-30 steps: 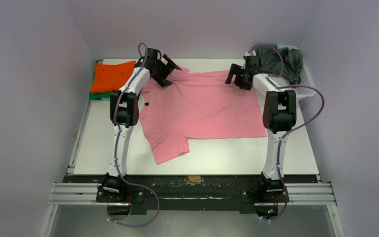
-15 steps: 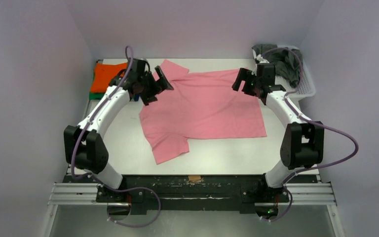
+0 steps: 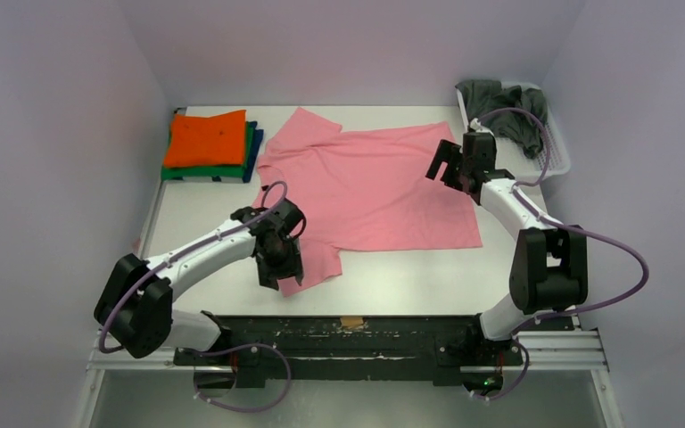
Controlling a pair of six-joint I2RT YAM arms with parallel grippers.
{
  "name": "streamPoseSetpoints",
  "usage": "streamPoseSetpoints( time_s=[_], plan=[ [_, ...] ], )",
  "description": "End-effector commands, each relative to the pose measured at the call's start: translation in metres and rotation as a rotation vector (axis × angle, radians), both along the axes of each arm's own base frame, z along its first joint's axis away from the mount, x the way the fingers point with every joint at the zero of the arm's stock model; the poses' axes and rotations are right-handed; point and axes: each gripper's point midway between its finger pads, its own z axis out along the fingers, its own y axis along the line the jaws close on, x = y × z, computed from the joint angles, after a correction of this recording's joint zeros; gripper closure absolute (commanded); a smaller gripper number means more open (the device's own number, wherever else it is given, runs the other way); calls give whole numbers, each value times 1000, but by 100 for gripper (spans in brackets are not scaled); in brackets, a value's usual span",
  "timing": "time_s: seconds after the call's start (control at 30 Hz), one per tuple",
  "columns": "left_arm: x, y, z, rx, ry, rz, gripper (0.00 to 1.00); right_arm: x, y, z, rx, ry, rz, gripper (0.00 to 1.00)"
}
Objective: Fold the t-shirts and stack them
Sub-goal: Grab the side of the flattened tshirt closest away from the robot with both arms
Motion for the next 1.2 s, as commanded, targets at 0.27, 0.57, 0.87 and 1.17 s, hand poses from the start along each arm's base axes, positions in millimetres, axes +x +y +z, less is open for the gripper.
streamPoseSetpoints(
  time_s=[0.27, 0.57, 0.87, 1.17],
  plan=[
    [7, 6, -58, 132, 20, 97, 66, 13, -4, 22, -10, -71, -29, 9],
    [4, 14, -76, 188, 47, 97, 75, 7, -5, 19, -10, -47, -32, 10],
    [1, 19, -59, 209, 55, 53, 100, -67, -40, -6, -74, 127, -253, 10],
    [3, 14, -48, 170, 35, 9, 100, -142, -87, -37, -132, 222, -481, 17]
  ],
)
